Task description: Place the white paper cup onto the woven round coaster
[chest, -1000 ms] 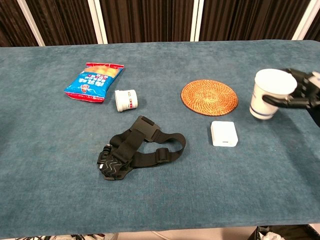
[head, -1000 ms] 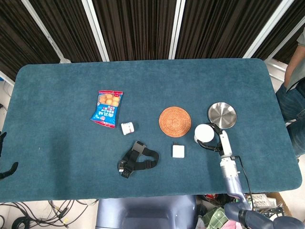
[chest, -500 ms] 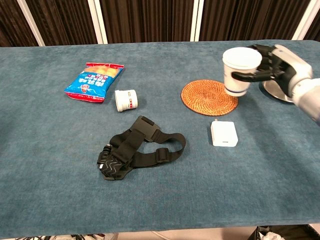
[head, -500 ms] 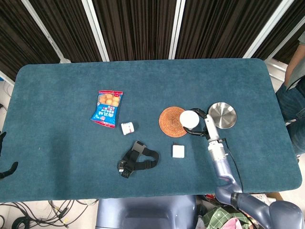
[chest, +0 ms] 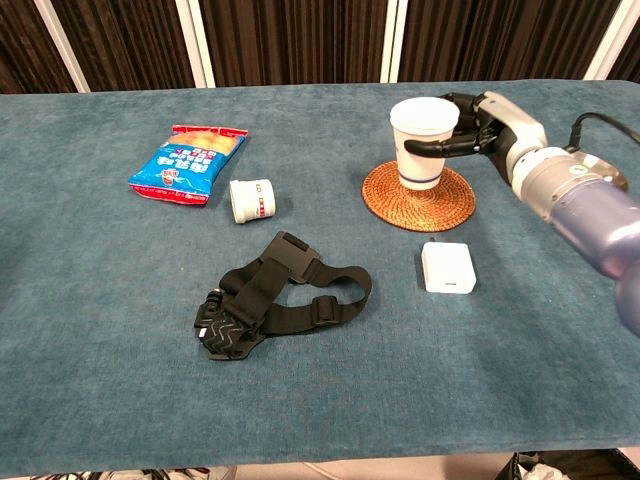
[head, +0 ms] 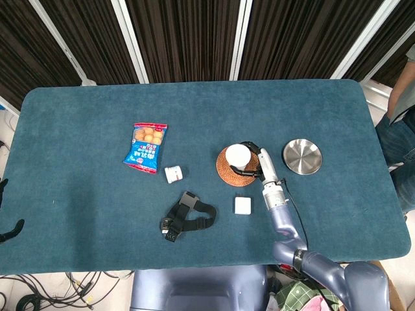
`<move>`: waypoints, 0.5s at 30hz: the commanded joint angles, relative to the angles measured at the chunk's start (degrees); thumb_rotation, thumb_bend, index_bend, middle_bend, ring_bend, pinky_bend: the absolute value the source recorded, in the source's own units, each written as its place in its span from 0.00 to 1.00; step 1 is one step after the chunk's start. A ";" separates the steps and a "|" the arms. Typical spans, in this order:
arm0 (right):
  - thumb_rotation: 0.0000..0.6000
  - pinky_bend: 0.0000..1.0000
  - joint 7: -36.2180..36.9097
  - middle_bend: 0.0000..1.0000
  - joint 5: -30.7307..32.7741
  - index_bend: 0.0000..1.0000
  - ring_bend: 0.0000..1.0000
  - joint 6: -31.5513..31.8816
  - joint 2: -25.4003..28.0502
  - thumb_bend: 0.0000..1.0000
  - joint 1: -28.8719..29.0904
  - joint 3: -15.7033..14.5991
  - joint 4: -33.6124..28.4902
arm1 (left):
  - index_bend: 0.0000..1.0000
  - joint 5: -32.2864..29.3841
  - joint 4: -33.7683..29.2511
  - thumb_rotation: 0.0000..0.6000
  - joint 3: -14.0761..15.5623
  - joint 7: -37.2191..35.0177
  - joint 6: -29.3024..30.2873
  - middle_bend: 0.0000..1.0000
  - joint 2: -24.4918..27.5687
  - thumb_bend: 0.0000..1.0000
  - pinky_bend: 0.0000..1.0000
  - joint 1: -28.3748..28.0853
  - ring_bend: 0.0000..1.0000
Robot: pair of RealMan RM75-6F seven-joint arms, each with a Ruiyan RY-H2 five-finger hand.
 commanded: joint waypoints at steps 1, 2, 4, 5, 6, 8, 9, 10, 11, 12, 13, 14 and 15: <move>1.00 0.12 -0.55 0.37 0.57 0.39 0.31 -0.43 -1.24 0.11 0.61 0.14 1.60 | 0.00 0.01 -0.03 1.00 0.03 -0.12 -0.10 0.03 0.07 0.27 0.00 -0.02 0.00; 1.00 0.12 -0.52 0.37 0.75 0.39 0.31 -0.39 -1.66 0.11 0.70 0.20 2.23 | 0.00 -0.01 -0.05 1.00 0.05 -0.15 -0.18 0.03 0.10 0.27 0.00 -0.03 0.00; 1.00 0.12 -0.13 0.37 1.16 0.39 0.31 -0.58 -2.39 0.11 0.83 0.32 3.38 | 0.00 -0.06 -0.09 1.00 0.02 -0.20 -0.25 0.03 0.14 0.27 0.00 -0.07 0.00; 1.00 0.12 0.19 0.36 1.33 0.39 0.31 -0.85 -2.65 0.11 0.88 0.33 3.88 | 0.00 -0.04 -0.10 1.00 -0.01 -0.20 -0.22 0.03 0.15 0.27 0.00 -0.08 0.00; 1.00 0.12 0.46 0.36 1.41 0.39 0.31 -1.13 -2.87 0.11 0.90 0.23 4.34 | 0.00 -0.02 -0.09 1.00 -0.02 -0.20 -0.19 0.03 0.17 0.27 0.00 -0.08 0.00; 1.00 0.12 0.80 0.35 1.24 0.38 0.30 -1.42 -3.28 0.11 0.91 -0.19 5.23 | 0.00 -0.12 -0.05 1.00 -0.04 -0.25 -0.21 0.03 0.17 0.27 0.00 -0.07 0.00; 1.00 0.12 1.03 0.34 1.05 0.38 0.30 -1.51 -3.47 0.10 0.89 -0.48 5.58 | 0.00 -0.16 -0.04 1.00 -0.04 -0.23 -0.26 0.03 0.18 0.27 0.00 -0.09 0.00; 1.00 0.12 1.35 0.33 0.94 0.37 0.29 -1.45 -3.70 0.10 0.87 -0.62 5.94 | 0.00 -0.20 0.00 1.00 -0.04 -0.15 -0.28 0.03 0.20 0.27 0.00 -0.11 0.00; 1.00 0.12 1.66 0.32 0.93 0.35 0.28 -1.37 -3.99 0.09 0.85 -0.66 6.32 | 0.00 -0.18 0.01 1.00 -0.04 -0.06 -0.25 0.03 0.21 0.27 0.00 -0.11 0.00; 1.00 0.12 2.03 0.29 0.94 0.30 0.27 -1.30 -4.27 0.09 0.89 -0.64 6.68 | 0.00 -0.15 0.02 1.00 -0.06 0.00 -0.17 0.03 0.20 0.27 0.00 -0.11 0.00; 1.00 0.12 2.36 0.27 0.87 0.26 0.25 -1.21 -4.50 0.08 0.96 -0.64 7.05 | 0.00 -0.09 0.02 1.00 -0.06 0.04 -0.07 0.02 0.19 0.27 0.00 -0.09 0.00; 1.00 0.12 2.60 0.23 0.75 0.21 0.22 -1.15 -4.71 0.08 1.04 -0.71 7.44 | 0.00 -0.06 0.04 1.00 -0.07 0.08 0.02 0.02 0.19 0.27 0.00 -0.07 0.00; 1.00 0.12 2.81 0.18 0.55 0.15 0.18 -1.14 -4.86 0.07 1.14 -0.86 7.78 | 0.00 -0.06 0.05 1.00 -0.06 0.15 0.06 0.02 0.18 0.27 0.00 -0.05 0.00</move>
